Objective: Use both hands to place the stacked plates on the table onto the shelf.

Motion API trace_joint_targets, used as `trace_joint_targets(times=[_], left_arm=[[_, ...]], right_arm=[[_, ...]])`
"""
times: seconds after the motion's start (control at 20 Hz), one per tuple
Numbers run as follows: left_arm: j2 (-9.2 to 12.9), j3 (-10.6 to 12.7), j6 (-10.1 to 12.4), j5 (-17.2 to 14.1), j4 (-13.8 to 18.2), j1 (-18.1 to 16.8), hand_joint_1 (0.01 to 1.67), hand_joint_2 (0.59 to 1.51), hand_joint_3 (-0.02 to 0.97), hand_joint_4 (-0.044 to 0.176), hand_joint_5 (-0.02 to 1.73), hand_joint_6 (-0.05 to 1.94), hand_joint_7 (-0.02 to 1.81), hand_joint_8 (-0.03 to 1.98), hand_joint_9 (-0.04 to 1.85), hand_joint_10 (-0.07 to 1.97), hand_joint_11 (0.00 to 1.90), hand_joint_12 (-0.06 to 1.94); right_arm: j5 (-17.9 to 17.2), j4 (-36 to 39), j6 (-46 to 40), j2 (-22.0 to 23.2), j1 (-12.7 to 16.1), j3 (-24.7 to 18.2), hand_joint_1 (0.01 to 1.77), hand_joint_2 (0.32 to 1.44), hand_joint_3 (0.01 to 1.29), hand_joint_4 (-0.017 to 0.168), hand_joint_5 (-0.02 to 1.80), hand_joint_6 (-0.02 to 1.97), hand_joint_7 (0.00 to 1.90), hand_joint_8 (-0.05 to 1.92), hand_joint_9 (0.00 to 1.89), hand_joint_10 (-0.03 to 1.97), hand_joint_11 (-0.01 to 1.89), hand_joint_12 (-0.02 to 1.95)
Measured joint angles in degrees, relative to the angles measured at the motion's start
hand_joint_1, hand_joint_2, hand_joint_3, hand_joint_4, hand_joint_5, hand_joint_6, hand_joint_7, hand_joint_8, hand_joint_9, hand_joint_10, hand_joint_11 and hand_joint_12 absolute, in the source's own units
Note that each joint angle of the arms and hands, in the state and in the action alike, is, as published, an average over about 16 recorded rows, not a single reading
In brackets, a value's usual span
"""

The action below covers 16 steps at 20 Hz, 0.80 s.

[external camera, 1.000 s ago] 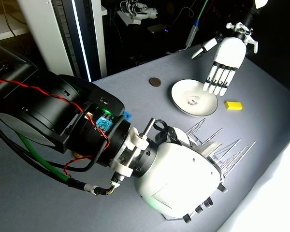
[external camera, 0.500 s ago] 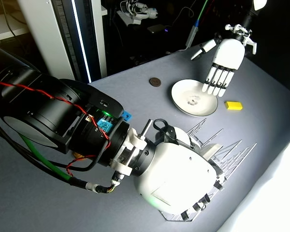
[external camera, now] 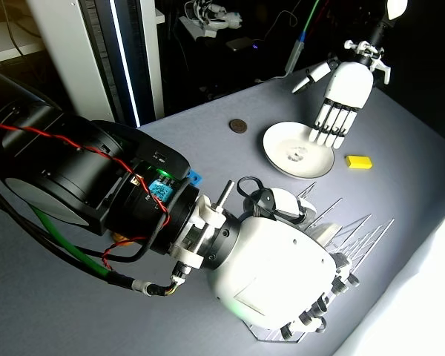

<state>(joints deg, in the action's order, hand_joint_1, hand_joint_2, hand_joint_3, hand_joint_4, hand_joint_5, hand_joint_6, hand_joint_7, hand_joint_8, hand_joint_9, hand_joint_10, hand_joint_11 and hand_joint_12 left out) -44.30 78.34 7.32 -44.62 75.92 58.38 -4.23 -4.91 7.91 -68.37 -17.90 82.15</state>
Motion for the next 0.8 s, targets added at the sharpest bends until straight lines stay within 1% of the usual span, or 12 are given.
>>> trace_joint_targets(times=[0.25, 0.45, 0.6, 0.8], left_arm=[[-0.15, 0.17, 0.0, -0.08, -0.39, 0.5, 0.01, 1.038, 0.02, 0.004, 0.01, 0.02, 0.01, 0.0, -0.02, -0.06, 0.01, 0.0], [-0.24, 0.21, 0.0, -0.09, -0.53, 0.68, 0.01, 1.038, 0.02, 0.003, 0.01, 0.02, 0.01, 0.0, -0.02, -0.06, 0.01, 0.0], [-0.31, 0.21, 0.0, -0.06, -0.61, 0.8, 0.01, 1.037, 0.02, 0.003, 0.01, 0.02, 0.01, 0.0, -0.02, -0.07, 0.01, 0.0], [-0.39, 0.2, 0.03, -0.02, -0.98, 1.08, 0.01, 1.037, 0.02, 0.003, 0.01, 0.02, 0.01, 0.0, -0.02, -0.07, 0.01, 0.0]], right_arm=[[-0.31, 0.2, 0.86, 0.34, 0.77, -0.33, 0.98, 1.03, 0.01, -0.005, 0.7, 0.03, 0.8, 0.01, 0.78, 0.01, 0.29, 1.18], [-0.91, 2.53, 1.95, 1.11, 2.14, -1.48, 0.97, 1.01, 0.01, -0.005, 0.66, 0.03, 0.75, 0.01, 0.74, 0.01, 0.25, 1.15], [-1.5, 6.6, 2.79, 1.92, 3.74, -3.04, 0.98, 0.99, 0.01, -0.005, 0.63, 0.03, 0.71, 0.01, 0.7, 0.01, 0.22, 1.13], [-2.11, 15.89, 3.94, 3.03, 6.62, -6.26, 0.99, 0.96, 0.01, -0.005, 0.58, 0.03, 0.65, 0.01, 0.64, 0.01, 0.18, 1.09]])
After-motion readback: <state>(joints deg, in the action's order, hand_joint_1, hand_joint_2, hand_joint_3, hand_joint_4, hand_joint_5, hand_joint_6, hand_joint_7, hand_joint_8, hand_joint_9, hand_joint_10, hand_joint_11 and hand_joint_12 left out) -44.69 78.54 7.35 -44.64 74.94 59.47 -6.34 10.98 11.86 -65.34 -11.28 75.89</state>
